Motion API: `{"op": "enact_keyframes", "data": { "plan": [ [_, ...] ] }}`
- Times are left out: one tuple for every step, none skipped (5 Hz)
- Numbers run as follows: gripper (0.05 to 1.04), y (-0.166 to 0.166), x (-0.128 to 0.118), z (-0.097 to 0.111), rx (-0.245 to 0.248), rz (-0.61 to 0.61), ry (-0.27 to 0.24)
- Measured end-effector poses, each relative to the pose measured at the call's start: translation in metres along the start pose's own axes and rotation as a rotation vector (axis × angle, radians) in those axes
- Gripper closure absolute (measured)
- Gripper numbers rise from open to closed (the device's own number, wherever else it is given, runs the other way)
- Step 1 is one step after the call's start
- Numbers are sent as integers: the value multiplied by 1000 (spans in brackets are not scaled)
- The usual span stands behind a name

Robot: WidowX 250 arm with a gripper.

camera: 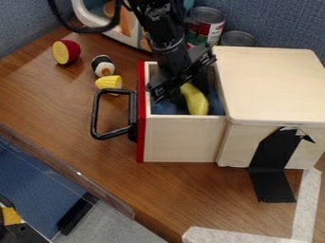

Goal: Taked the yellow banana in the drawer and put it on the left side of table

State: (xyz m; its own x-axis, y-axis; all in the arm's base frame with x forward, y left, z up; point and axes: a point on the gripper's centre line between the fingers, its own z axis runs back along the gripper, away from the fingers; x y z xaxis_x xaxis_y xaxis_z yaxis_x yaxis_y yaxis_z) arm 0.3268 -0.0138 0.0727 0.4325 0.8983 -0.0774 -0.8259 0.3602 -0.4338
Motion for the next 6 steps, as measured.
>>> {"op": "enact_keyframes", "data": {
  "plan": [
    [568,-8,-5,25,-65,-16,20],
    [568,-6,-6,41,-111,-23,32],
    [568,-4,-1,62,-157,-41,24],
    [568,13,16,82,-174,-35,-21],
    [568,31,39,92,-178,1,-61],
    [568,56,71,102,-170,55,-128]
  ]
}}
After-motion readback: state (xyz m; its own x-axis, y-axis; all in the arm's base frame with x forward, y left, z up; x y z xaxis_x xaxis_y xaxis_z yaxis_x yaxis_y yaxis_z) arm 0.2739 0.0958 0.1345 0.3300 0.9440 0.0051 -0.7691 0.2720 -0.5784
